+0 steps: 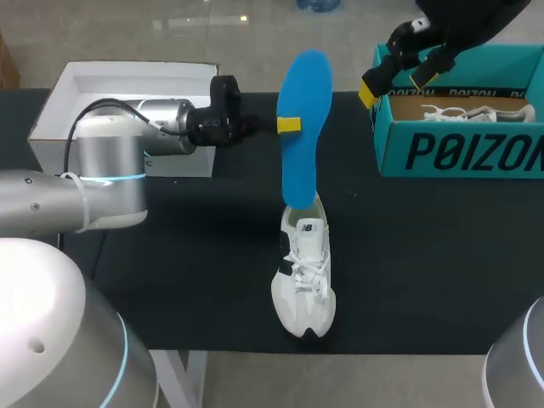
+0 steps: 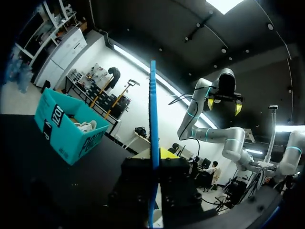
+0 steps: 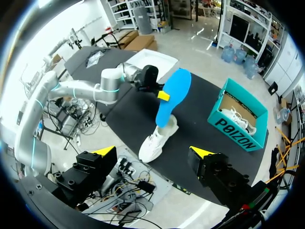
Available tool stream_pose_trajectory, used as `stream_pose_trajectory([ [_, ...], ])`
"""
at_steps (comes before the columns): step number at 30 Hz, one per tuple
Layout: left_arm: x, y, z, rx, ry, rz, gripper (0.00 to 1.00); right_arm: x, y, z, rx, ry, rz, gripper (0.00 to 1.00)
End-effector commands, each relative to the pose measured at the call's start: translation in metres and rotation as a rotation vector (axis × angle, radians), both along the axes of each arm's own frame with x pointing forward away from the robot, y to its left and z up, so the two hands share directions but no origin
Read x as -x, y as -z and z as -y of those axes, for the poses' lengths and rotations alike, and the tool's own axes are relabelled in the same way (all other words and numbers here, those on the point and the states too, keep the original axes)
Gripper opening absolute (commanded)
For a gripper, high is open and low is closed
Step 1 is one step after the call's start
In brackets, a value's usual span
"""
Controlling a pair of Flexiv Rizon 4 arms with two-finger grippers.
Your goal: Take the shoe out of the shoebox, open the shoe tongue, remove and reinsert the insole, then place the shoe into the shoebox
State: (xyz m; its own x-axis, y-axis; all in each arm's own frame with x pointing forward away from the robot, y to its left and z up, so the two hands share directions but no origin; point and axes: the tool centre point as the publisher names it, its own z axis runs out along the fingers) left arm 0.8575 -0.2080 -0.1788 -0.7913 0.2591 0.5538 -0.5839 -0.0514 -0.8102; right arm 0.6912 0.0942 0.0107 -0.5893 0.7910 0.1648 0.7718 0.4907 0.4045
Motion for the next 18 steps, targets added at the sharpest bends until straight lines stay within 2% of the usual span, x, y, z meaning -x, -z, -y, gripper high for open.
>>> stream_pose_trajectory([
  [1, 0.014, -0.012, -0.004, 0.098, -0.020, 0.465, 0.00, -0.002, -0.001, -0.002, 0.004, 0.001, -0.004, 1.00],
  [8, 0.038, -0.012, -0.001, 0.039, -0.033, 0.609, 0.00, -0.002, -0.001, -0.002, 0.004, 0.001, -0.004, 1.00],
  [11, 0.045, -0.005, -0.003, -0.080, -0.112, 0.702, 0.00, -0.002, -0.001, -0.002, 0.004, 0.001, -0.004, 1.00],
  [18, 0.048, -0.003, -0.007, -0.065, -0.149, 0.680, 0.00, -0.002, -0.001, -0.002, 0.004, 0.001, -0.004, 1.00],
])
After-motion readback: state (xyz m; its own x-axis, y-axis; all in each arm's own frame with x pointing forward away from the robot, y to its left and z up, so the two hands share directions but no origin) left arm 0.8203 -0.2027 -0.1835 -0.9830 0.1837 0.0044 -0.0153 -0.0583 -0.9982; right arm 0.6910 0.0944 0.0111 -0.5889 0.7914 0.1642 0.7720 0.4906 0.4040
